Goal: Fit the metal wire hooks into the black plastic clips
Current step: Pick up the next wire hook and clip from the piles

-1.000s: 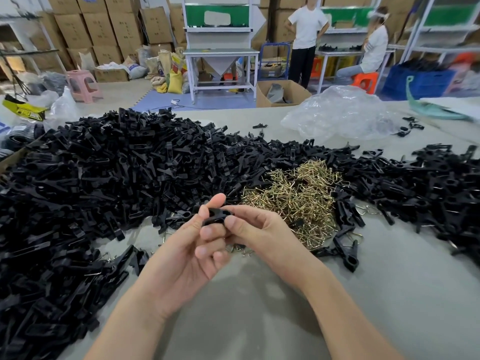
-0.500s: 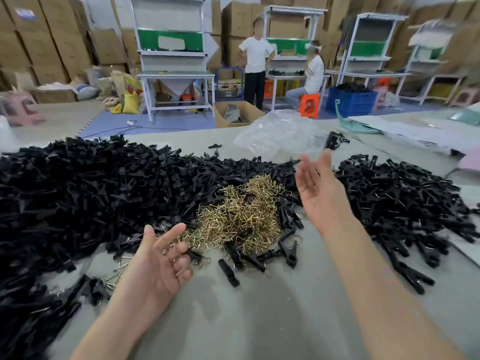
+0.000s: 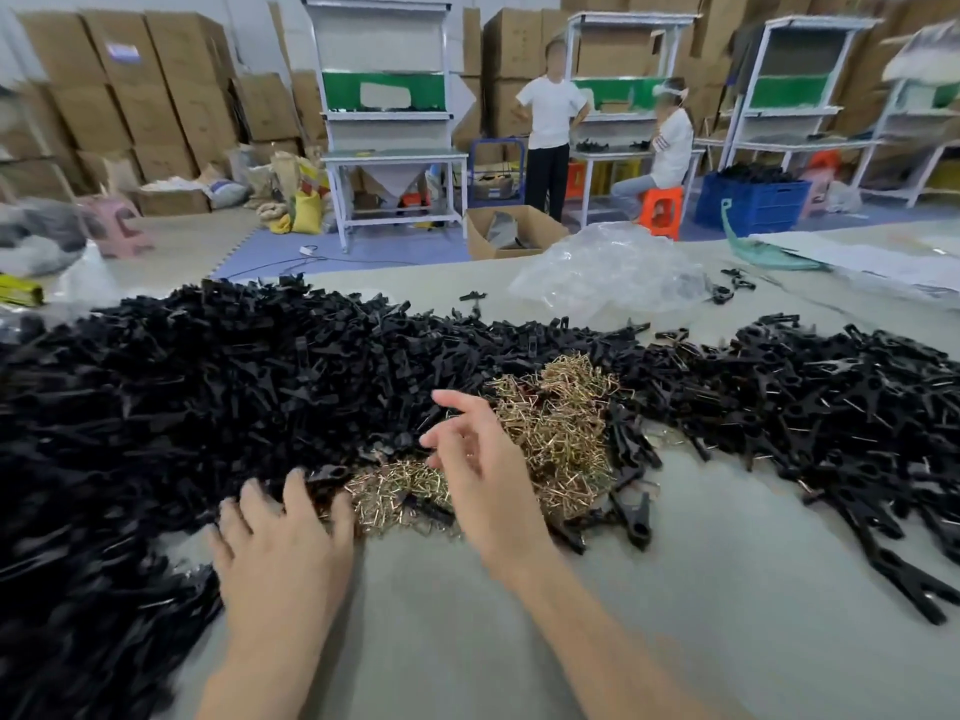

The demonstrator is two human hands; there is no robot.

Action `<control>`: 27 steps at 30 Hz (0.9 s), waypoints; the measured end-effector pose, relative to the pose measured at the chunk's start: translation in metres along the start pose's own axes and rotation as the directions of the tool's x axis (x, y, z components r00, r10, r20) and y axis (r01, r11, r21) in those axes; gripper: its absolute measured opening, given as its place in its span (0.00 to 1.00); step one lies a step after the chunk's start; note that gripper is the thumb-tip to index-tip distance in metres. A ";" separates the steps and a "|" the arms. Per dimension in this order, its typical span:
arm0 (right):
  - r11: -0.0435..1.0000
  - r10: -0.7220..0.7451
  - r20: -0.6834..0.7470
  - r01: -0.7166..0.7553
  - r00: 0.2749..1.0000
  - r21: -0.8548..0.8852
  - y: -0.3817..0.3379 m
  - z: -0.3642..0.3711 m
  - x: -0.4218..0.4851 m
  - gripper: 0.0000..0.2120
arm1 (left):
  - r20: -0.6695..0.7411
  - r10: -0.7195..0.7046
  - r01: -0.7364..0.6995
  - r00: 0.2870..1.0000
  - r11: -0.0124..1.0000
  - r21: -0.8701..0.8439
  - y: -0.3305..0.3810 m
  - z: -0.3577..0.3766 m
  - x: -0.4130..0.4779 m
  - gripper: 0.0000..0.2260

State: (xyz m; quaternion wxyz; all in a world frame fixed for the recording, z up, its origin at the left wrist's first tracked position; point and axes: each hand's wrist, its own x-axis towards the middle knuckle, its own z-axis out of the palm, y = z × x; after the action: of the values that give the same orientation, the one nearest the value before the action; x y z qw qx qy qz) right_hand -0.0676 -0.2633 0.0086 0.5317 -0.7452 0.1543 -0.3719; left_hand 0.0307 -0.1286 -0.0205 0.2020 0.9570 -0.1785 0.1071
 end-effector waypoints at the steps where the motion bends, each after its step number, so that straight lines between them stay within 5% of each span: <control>1: 0.992 -0.061 0.036 0.064 0.998 -0.112 0.003 0.008 -0.002 0.14 | 0.027 -0.015 0.014 1.000 1.000 0.021 -0.004 0.000 0.003 0.25; 4: 0.945 -0.131 0.103 0.156 0.986 -0.287 0.013 0.016 -0.007 0.14 | 0.039 0.042 -0.045 0.998 0.996 0.083 -0.009 -0.001 0.007 0.22; 10: 0.920 -0.141 0.109 0.171 0.984 -0.352 0.021 0.013 -0.002 0.15 | 0.053 0.135 -0.138 0.989 0.989 0.052 -0.007 -0.002 0.014 0.15; 17: 0.909 -0.096 0.108 0.131 0.990 -0.395 0.021 0.011 0.000 0.14 | -0.001 0.160 -0.158 0.987 0.972 -0.173 -0.001 -0.008 0.011 0.12; 23: 0.915 -0.081 0.105 0.115 0.991 -0.386 0.024 0.009 0.001 0.15 | -0.131 0.040 -0.083 0.991 0.936 -0.343 -0.010 -0.006 0.022 0.11; 27: 0.918 -0.076 0.097 0.108 0.992 -0.382 0.025 0.008 0.001 0.15 | -0.143 -0.208 0.075 0.968 0.776 -0.626 -0.011 -0.012 0.030 0.11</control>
State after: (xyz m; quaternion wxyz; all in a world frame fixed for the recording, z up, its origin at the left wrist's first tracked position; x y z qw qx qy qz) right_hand -0.0567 -0.2685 -0.0149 0.3621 -0.8560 0.1680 -0.3286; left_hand 0.0606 -0.1226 -0.0051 0.5275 0.8332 -0.1091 0.1250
